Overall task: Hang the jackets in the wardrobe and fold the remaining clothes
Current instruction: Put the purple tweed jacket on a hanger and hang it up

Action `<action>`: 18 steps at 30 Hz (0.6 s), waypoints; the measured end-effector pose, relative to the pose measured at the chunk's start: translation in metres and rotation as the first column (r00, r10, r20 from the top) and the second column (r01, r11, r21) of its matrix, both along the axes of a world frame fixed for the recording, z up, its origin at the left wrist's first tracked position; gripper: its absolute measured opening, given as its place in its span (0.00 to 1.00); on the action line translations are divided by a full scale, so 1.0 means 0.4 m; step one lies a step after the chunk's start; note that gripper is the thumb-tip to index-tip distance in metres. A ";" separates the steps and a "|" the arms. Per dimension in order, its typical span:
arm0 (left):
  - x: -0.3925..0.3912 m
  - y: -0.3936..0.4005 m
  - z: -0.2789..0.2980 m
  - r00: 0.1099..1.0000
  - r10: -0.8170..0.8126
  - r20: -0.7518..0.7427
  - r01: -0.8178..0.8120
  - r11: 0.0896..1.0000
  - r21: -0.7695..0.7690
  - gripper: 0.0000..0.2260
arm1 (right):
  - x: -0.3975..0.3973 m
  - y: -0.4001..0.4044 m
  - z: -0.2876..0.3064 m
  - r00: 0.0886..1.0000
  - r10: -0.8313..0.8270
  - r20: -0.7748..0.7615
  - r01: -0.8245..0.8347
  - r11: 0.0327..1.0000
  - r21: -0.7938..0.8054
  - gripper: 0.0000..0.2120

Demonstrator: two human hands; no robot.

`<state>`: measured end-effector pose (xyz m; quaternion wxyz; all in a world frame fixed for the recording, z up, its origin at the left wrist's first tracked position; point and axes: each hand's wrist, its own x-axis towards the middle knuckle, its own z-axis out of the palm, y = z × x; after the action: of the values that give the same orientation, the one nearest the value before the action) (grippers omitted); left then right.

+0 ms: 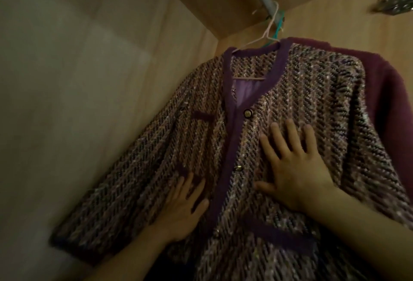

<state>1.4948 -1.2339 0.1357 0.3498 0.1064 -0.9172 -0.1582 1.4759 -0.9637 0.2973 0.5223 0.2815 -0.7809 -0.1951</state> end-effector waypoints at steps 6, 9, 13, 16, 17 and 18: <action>0.105 0.036 -0.047 0.955 -0.024 0.296 0.008 0.998 0.056 0.43 | 0.042 0.043 -0.171 0.995 -0.029 0.093 0.016 0.991 0.133 0.39; 0.165 0.055 0.005 0.957 -0.087 0.276 0.043 0.986 0.160 0.41 | 0.065 0.067 -0.175 0.993 -0.022 0.114 0.007 0.992 0.128 0.38; 0.258 0.079 0.064 0.988 -0.072 0.138 0.040 0.975 0.218 0.42 | 0.099 0.081 -0.165 0.970 0.114 0.217 -0.128 0.990 0.054 0.32; 0.327 0.123 0.129 0.995 -0.070 0.070 0.056 0.981 0.188 0.42 | 0.134 0.100 -0.159 0.938 0.225 0.265 -0.233 0.972 0.001 0.32; 0.348 0.144 0.153 0.995 -0.081 0.061 0.070 0.984 0.165 0.42 | 0.146 0.110 -0.157 0.929 0.254 0.270 -0.262 0.965 -0.006 0.32; 0.370 0.167 0.175 0.994 -0.091 0.055 0.082 0.986 0.143 0.42 | 0.157 0.122 -0.155 0.922 0.277 0.272 -0.285 0.958 -0.008 0.32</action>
<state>1.6428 -1.1669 0.2059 0.3060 0.0955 -0.9178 -0.2342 1.5388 -0.9147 0.2352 0.4289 0.4227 -0.7932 -0.0903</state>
